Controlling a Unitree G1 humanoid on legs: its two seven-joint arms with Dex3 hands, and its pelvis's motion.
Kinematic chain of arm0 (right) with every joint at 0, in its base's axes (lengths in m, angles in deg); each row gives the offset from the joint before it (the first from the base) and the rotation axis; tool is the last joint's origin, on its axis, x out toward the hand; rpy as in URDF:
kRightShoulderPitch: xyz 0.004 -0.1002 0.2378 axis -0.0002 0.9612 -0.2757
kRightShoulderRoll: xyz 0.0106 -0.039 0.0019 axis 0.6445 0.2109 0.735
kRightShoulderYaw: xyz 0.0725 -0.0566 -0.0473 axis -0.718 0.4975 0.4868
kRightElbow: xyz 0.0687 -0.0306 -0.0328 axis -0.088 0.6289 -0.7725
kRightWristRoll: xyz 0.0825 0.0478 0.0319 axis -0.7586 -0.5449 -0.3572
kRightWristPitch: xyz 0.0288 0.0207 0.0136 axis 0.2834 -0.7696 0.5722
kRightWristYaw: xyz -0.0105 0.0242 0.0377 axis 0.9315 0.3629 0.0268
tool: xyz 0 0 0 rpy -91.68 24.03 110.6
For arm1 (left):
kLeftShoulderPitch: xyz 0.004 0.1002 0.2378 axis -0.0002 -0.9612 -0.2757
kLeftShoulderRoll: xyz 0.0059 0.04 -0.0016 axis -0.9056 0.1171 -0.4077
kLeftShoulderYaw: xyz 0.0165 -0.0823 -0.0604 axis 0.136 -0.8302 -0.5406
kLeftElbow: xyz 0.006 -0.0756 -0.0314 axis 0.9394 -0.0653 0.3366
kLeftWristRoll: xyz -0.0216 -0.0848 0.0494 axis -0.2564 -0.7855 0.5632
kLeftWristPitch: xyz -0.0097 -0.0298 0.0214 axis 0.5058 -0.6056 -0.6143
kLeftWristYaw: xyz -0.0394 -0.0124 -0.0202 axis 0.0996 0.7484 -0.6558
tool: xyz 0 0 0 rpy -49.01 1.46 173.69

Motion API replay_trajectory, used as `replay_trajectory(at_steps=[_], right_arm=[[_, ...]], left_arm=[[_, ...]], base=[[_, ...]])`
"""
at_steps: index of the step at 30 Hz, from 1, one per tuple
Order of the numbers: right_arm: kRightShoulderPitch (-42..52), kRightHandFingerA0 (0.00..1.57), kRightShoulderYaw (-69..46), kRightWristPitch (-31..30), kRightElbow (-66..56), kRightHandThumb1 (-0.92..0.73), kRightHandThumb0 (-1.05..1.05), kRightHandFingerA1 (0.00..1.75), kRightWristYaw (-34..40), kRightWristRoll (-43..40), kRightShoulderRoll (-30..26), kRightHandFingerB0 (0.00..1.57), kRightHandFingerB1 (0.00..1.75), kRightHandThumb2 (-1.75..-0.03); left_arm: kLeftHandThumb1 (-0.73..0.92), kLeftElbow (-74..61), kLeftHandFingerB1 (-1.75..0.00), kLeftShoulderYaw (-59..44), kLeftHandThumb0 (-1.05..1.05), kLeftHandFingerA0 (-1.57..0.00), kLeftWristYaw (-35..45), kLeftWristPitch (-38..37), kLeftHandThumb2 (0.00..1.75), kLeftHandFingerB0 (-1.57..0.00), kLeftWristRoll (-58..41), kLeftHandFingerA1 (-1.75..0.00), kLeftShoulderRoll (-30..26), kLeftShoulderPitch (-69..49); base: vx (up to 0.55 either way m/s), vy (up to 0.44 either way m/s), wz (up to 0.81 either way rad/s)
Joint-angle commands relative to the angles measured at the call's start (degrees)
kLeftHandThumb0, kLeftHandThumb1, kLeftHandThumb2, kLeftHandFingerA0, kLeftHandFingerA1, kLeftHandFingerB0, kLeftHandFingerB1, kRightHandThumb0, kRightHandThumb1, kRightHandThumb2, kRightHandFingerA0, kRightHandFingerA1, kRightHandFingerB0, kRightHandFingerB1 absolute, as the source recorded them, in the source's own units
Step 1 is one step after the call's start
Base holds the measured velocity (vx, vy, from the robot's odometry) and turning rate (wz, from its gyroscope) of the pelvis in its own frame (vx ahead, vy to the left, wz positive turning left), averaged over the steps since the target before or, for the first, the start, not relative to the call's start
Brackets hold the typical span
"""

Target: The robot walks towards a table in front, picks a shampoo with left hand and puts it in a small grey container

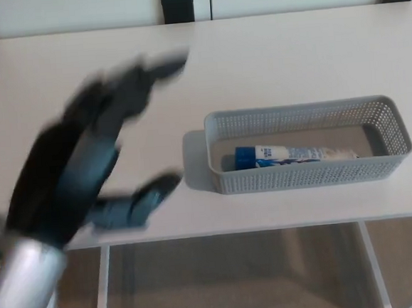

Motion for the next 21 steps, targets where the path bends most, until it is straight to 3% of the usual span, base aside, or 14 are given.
replay_trajectory(at_steps=[1,3,4,5,6,7,10,13,14,17,21], right_arm=[[3.73,0.64,-1.76,-1.07,1.07,-0.71,-0.31,0.43,1.43,-0.78,-2.77,0.51,0.38,-0.62],[4.29,0.64,-2.81,-1.17,1.18,-0.69,-0.29,0.43,1.65,-1.78,-2.77,0.50,0.38,-0.61],[4.57,0.65,-3.14,-1.11,1.17,-0.68,-0.28,0.44,1.76,-2.09,-2.76,0.50,0.38,-0.60],[4.76,0.65,-3.44,-1.12,1.17,-0.68,-0.28,0.44,1.88,-2.38,-2.67,0.50,0.38,-0.60],[4.95,0.67,-3.28,-0.69,1.22,-0.69,-0.27,0.44,2.51,-2.10,-2.67,0.50,0.37,-0.61],[5.06,0.66,-3.01,-0.38,1.28,-0.70,-0.28,0.44,2.91,-1.74,-2.68,0.50,0.38,-0.61],[4.79,0.65,-3.14,-0.86,1.31,-0.72,-0.28,0.44,2.83,-1.77,-2.23,0.50,0.38,-0.62],[4.57,0.65,-3.52,-1.08,1.16,-0.71,-0.27,0.44,2.65,-2.05,-1.86,0.50,0.38,-0.61],[4.83,0.66,-3.85,-0.90,1.08,-0.71,-0.29,0.43,2.59,-2.32,-1.90,0.50,0.38,-0.61],[5.12,0.65,-4.15,-0.78,1.06,-0.69,-0.29,0.43,2.53,-2.31,-1.86,0.49,0.37,-0.61],[5.05,0.63,-5.25,-0.96,1.00,-0.71,-0.27,0.43,2.38,-2.81,-1.72,0.49,0.37,-0.61]], left_arm=[[0.68,13.30,-0.32,-28.43,-0.17,-0.20,32.14,-48.12,0.61,-0.28,-43.57,-0.29,-7.57,-53.19],[0.71,20.61,-0.33,-32.66,-0.27,-0.28,37.99,-46.18,0.61,-0.35,-39.80,-0.31,-14.84,-54.21],[0.70,21.77,-0.35,-33.14,-0.21,-0.37,36.60,-46.50,0.61,-0.44,-36.88,-0.32,-16.75,-54.67],[0.70,22.27,-0.35,-33.63,-0.21,-0.37,35.22,-46.48,0.61,-0.44,-34.65,-0.32,-18.00,-55.18],[0.64,24.26,-0.40,-33.21,0.00,-0.47,31.60,-46.84,0.69,-0.57,-30.57,-0.37,-19.20,-55.10],[0.61,25.65,-0.41,-32.74,0.06,-0.47,29.99,-44.64,0.79,-0.61,-28.01,-0.37,-20.13,-54.63],[0.57,31.57,-0.43,-29.65,0.10,-0.49,27.62,-40.56,0.86,-0.65,-24.37,-0.40,-22.11,-51.53],[0.57,36.28,-0.43,-26.78,0.08,-0.52,24.90,-40.19,0.81,-0.67,-20.76,-0.41,-24.36,-48.83],[0.55,38.54,-0.45,-24.19,0.01,-0.63,22.11,-39.06,0.84,-0.73,-17.33,-0.44,-24.98,-46.99],[0.56,42.17,-0.48,-18.96,-0.08,-0.68,14.20,-36.45,0.76,-0.75,-7.74,-0.46,-26.66,-43.66],[0.57,56.74,-0.48,-9.26,-0.05,-0.63,6.87,-31.05,0.82,-0.79,0.15,-0.43,-26.22,-31.51]], base=[[0.00,0.000,0.00],[0.00,0.000,0.00],[0.00,0.000,0.00],[0.00,0.000,0.00],[0.00,0.000,0.00],[0.00,0.000,0.00],[0.00,0.000,0.00],[0.00,0.000,0.00],[0.00,0.000,0.00],[0.00,0.000,0.00],[0.00,0.000,0.00]])
